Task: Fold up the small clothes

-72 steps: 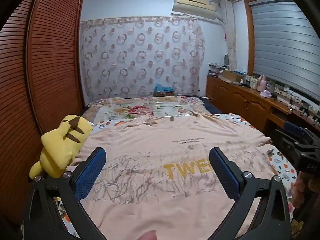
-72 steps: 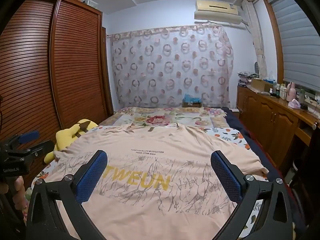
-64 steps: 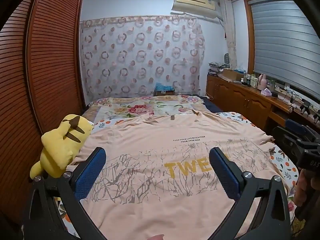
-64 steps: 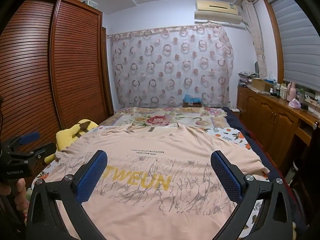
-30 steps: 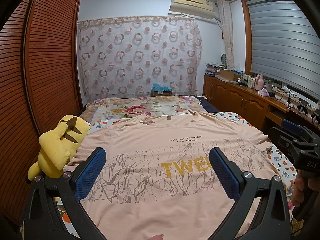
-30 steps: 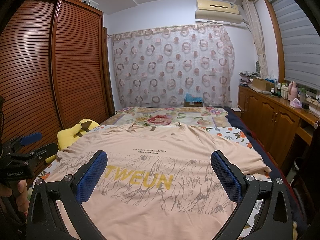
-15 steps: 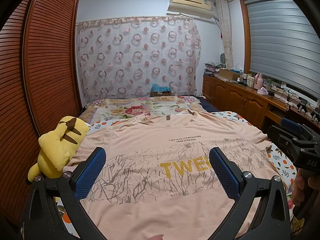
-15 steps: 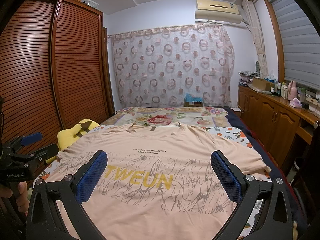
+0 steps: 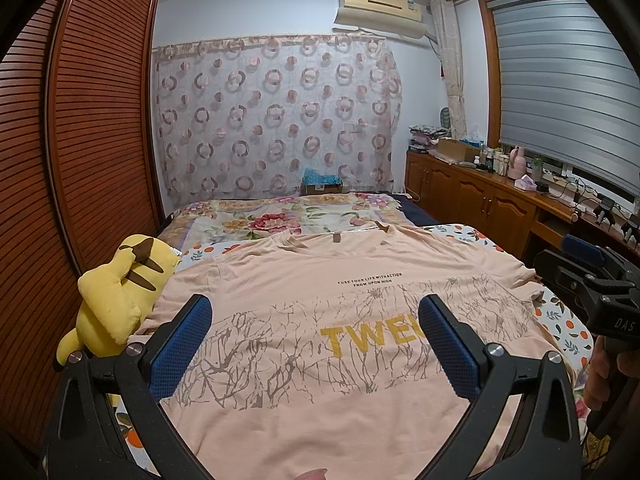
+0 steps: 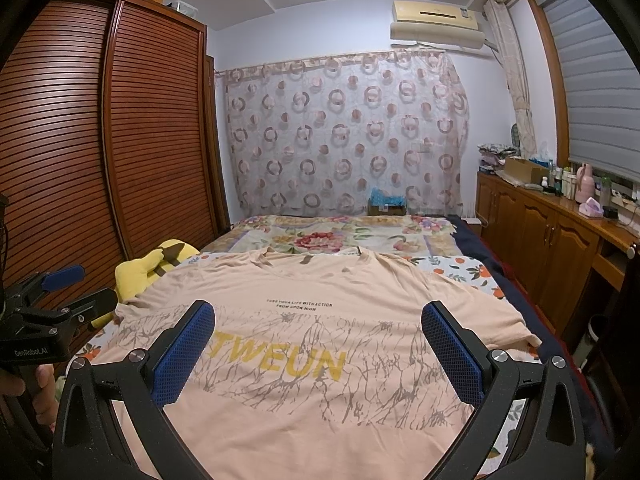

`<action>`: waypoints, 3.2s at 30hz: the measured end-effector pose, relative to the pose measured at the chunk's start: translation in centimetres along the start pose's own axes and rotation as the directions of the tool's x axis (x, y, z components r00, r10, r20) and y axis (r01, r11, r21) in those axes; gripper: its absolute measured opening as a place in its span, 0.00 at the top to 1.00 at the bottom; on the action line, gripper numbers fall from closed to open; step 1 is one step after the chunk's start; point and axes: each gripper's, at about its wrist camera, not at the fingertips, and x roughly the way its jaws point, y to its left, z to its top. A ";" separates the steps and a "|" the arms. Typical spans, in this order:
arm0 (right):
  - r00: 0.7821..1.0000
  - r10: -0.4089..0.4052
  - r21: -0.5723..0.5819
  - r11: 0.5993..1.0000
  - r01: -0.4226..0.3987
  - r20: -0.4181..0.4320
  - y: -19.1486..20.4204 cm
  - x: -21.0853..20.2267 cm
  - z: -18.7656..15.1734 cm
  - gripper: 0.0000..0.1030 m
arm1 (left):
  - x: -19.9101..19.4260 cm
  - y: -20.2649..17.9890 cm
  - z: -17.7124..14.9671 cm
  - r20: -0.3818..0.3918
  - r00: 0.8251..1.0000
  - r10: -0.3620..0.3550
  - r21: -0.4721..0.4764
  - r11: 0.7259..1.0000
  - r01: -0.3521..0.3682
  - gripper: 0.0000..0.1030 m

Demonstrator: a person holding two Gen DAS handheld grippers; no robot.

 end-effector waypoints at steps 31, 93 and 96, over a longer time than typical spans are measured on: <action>0.996 0.069 0.010 0.998 -0.069 -0.057 -0.2 2.3 -0.6 0.00 | 1.3 1.9 -0.1 -0.047 0.998 0.034 -0.026 0.999 -0.035 0.00; 0.957 0.113 -0.092 0.986 -0.142 -0.267 0.2 9.7 0.2 0.00 | 14.1 18.7 0.9 -0.381 0.924 -0.021 -0.022 1.000 0.014 0.92; 0.956 0.113 -0.094 0.985 -0.143 -0.271 0.3 9.6 0.2 0.00 | 13.6 15.8 3.0 -0.353 0.934 -0.054 0.010 0.998 0.062 0.92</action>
